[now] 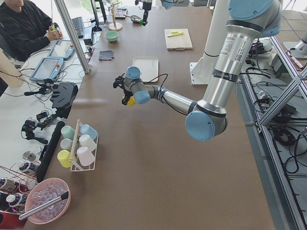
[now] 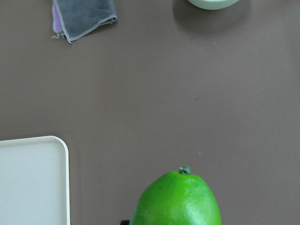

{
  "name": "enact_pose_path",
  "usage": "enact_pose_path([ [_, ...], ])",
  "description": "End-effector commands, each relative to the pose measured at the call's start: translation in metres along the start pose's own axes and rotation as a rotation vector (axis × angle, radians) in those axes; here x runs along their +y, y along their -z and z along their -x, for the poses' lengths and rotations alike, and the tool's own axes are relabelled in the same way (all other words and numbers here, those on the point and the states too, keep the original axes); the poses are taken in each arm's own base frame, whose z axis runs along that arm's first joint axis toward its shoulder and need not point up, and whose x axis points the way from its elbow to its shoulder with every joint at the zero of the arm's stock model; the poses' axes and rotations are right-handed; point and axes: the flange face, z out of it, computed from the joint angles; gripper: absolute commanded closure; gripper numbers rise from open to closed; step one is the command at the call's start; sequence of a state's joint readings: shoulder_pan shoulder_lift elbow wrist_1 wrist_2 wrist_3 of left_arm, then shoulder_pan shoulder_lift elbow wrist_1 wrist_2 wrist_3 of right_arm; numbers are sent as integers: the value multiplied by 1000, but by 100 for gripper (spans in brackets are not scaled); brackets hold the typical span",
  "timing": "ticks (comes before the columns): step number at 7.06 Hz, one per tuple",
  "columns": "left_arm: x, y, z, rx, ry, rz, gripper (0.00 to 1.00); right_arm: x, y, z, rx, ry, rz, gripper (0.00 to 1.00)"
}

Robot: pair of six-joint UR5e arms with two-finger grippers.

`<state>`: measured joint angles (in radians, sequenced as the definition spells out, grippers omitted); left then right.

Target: Place all lemons on tray

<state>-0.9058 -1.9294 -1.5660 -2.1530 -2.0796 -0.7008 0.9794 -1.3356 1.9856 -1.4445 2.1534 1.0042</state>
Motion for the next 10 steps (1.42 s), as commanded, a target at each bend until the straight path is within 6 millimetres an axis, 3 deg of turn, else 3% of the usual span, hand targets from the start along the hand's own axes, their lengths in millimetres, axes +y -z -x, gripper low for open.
enact_pose_path([
  [1,-35,17,-81,79,160,-10,100,12,-15,58,1,21,24,100],
  [2,-36,4,-126,85,194,-36,100,23,-31,71,17,49,23,100],
  [4,-42,-40,-207,63,271,-78,100,11,-67,116,28,75,33,100],
  [5,-37,-59,-237,51,283,-91,100,9,-91,131,43,81,58,100],
  [6,-30,-66,-250,48,283,-94,100,12,-108,150,52,66,72,100],
  [9,-14,-75,-271,63,288,-70,100,27,-163,174,-14,34,41,100],
  [10,-11,-76,-273,65,286,-66,100,30,-169,181,-11,40,37,100],
])
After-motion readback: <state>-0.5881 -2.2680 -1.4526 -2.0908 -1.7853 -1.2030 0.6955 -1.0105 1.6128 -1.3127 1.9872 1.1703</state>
